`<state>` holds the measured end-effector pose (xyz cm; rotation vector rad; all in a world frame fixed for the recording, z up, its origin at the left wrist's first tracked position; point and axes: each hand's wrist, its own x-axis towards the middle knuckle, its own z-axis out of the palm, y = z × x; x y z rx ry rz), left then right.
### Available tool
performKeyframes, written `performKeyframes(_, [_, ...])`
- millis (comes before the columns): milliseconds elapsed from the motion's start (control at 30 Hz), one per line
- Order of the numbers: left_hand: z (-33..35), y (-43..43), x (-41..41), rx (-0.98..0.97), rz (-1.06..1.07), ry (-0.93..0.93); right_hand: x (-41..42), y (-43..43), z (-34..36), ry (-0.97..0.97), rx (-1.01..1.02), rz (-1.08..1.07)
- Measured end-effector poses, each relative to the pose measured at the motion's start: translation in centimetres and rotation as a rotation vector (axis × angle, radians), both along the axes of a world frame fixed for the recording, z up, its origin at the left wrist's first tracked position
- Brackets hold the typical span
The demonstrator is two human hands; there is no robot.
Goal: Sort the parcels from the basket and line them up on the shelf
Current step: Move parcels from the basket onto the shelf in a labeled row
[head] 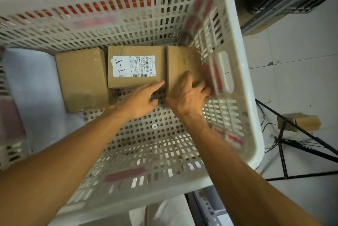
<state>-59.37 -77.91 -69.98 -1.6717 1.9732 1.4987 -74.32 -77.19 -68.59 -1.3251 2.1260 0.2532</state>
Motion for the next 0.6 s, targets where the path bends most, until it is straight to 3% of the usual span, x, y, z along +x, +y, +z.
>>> performKeyframes(267, [3.6, 2.3, -1.2, 0.027, -0.098, -0.014, -1.6, 2.0, 5.0, -0.08, 0.003, -0.073])
performKeyframes(600, [8.7, 3.2, -1.1, 0.016, -0.034, -0.01, -2.4, 4.4, 11.4, -0.122, -0.232, -0.033])
